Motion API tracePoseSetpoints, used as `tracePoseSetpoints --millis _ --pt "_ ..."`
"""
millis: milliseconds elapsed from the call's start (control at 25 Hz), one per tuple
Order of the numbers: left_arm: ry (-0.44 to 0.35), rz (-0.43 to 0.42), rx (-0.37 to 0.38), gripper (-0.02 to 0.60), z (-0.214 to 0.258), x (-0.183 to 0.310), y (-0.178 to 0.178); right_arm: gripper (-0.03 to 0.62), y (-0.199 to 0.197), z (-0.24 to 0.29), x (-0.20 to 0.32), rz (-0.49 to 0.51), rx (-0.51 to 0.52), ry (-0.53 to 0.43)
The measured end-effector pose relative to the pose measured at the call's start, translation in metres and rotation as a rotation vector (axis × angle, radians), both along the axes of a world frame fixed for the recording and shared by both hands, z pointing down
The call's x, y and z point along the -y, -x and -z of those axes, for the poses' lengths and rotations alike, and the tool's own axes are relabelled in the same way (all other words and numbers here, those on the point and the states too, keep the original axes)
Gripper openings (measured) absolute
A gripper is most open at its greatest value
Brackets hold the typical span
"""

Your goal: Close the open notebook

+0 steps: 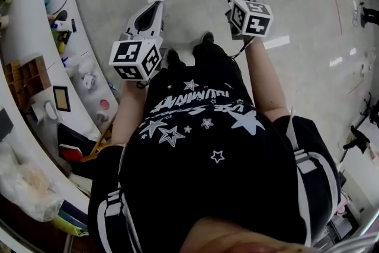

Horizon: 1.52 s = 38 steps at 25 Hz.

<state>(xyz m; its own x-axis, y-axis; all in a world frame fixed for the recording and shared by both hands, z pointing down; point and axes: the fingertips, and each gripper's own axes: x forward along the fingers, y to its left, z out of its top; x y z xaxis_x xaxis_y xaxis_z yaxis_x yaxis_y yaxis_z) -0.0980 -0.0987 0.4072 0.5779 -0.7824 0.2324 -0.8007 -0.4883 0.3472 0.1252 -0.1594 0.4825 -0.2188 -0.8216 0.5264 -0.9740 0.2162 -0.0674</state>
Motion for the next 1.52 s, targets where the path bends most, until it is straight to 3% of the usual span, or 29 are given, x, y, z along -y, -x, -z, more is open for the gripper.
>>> tracePoseSetpoints --millis 280,640,1080,1520 --pt "0.008 0.002 -0.003 0.013 -0.005 -0.022 -0.004 0.061 0.011 0.015 -0.020 0.038 0.083 -0.047" --pt "-0.013 -0.020 0.015 0.013 0.005 -0.067 -0.045 0.061 0.005 0.022 -0.077 0.065 0.125 -0.061" --pt "-0.096 -0.027 0.019 0.013 0.042 -0.124 -0.092 0.046 -0.029 0.049 -0.153 0.114 0.073 -0.112" --pt "-0.151 -0.024 0.021 0.014 0.060 -0.175 -0.120 0.044 -0.052 0.075 -0.202 0.133 0.088 -0.182"
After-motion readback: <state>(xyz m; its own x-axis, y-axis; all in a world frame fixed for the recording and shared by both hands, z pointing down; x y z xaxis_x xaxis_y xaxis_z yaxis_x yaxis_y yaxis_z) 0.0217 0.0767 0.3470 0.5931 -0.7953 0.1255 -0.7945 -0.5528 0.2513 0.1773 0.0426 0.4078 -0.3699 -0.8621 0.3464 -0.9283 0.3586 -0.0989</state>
